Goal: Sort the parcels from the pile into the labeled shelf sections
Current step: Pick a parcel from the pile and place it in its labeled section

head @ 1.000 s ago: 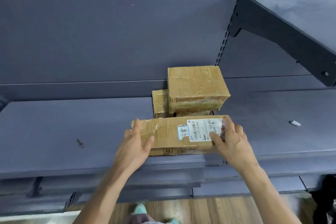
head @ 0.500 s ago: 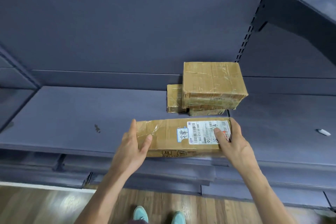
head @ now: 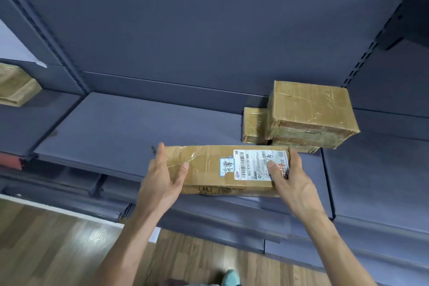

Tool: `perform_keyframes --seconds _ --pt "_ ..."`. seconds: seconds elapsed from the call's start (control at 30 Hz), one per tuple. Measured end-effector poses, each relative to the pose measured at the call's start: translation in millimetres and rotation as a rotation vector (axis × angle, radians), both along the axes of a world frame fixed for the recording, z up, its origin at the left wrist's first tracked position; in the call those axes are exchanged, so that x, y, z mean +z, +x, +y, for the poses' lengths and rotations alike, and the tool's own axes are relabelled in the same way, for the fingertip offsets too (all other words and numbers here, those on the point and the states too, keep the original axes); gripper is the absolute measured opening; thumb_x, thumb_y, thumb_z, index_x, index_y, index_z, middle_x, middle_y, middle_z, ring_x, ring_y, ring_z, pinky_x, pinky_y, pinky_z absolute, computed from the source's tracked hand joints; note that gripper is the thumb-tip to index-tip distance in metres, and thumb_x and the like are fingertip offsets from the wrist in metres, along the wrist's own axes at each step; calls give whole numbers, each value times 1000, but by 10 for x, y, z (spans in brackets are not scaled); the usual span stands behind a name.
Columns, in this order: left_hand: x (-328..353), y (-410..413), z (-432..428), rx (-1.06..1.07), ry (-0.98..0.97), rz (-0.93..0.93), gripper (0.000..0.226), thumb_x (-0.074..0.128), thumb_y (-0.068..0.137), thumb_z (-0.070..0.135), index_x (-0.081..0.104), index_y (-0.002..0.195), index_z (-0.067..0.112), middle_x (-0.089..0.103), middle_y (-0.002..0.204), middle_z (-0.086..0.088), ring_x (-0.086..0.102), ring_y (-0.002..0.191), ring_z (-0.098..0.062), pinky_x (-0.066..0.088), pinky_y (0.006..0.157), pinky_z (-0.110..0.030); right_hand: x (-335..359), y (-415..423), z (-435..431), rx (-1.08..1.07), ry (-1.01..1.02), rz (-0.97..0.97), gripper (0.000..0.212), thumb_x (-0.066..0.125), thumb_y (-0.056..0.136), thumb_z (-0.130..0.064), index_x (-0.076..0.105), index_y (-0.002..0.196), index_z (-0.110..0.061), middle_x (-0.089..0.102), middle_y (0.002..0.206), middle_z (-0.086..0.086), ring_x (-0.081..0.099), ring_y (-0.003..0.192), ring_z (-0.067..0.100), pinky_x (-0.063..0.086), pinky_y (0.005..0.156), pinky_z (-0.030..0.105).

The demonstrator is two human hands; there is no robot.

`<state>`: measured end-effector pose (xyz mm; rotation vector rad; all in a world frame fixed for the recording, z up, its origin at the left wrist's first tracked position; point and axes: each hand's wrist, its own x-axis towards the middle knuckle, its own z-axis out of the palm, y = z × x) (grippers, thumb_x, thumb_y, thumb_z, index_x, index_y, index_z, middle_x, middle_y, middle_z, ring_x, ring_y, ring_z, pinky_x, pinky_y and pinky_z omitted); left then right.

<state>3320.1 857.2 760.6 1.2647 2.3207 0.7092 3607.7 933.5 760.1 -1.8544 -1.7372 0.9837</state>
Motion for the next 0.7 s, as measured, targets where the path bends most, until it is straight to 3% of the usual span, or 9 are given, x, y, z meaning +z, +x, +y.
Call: perform_keyframes --seconds 0.33,0.5,0.63,0.7 --pt "50 -1023 -697 197 103 -83 86 52 100 56 7 165 22 29 168 0 36 150 -22 34 117 -44 138 -1184 -212 168 59 21 67 47 99 -55 20 155 -29 59 139 3 56 124 31 46 100 45" --pt "110 -1635 -1161 358 127 -87 80 55 101 49 12 163 21 42 161 -1 46 143 -27 40 110 -48 120 -1977 -452 262 69 18 59 46 99 -56 22 147 -34 63 128 -2 59 117 29 43 87 38" --pt "128 -2110 -1588 442 142 -73 67 56 100 46 26 156 25 56 146 2 57 128 -26 47 102 -46 99 -2606 -640 339 49 6 63 46 98 -57 20 151 -33 61 134 -1 58 120 30 46 96 43" --pt "132 -2318 -1771 470 156 -87 60 57 100 44 32 152 25 60 137 4 60 120 -23 49 97 -44 91 -2878 -730 378 49 11 61 46 98 -57 22 149 -35 62 132 -2 59 117 30 45 92 42"
